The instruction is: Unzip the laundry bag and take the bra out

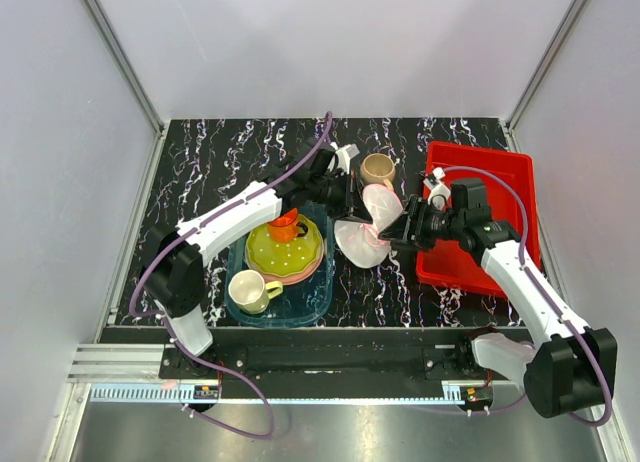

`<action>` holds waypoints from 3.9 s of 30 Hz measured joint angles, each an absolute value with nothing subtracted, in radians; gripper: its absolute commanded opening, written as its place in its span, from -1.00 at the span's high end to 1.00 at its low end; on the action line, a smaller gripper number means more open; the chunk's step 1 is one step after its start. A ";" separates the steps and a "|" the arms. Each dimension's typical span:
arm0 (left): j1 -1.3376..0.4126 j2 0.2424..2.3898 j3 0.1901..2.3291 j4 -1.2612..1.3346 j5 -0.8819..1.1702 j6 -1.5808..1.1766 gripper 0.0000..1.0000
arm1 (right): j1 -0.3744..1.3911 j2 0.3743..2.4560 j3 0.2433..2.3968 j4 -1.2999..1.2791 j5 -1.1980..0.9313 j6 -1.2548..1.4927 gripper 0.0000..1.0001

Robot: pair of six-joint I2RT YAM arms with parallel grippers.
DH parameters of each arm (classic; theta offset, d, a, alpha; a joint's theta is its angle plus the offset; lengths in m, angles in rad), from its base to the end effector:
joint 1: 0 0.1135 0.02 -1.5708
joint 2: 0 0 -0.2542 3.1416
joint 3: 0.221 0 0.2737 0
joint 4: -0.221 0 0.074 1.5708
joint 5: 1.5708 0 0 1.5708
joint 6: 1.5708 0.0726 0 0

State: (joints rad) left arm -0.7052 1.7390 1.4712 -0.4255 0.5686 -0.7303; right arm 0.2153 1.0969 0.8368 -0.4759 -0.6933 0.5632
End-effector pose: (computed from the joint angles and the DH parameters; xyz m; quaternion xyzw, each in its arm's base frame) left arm 0.3097 -0.3149 0.2649 0.1082 0.8704 -0.4595 0.1402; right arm 0.2575 0.1038 0.2418 0.0132 0.8706 0.4320 0.2349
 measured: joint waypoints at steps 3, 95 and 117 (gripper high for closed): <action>-0.707 1.739 1.471 -0.426 0.569 -0.730 1.00 | 0.232 1.111 0.837 -0.451 -0.692 0.577 -0.08; -0.711 1.774 1.506 -0.417 0.607 -0.726 1.00 | 0.326 0.999 0.564 -0.076 -0.630 0.512 -0.18; -0.712 1.774 1.505 -0.426 0.609 -0.723 1.00 | 0.326 0.917 0.561 -0.159 -0.609 0.513 -0.17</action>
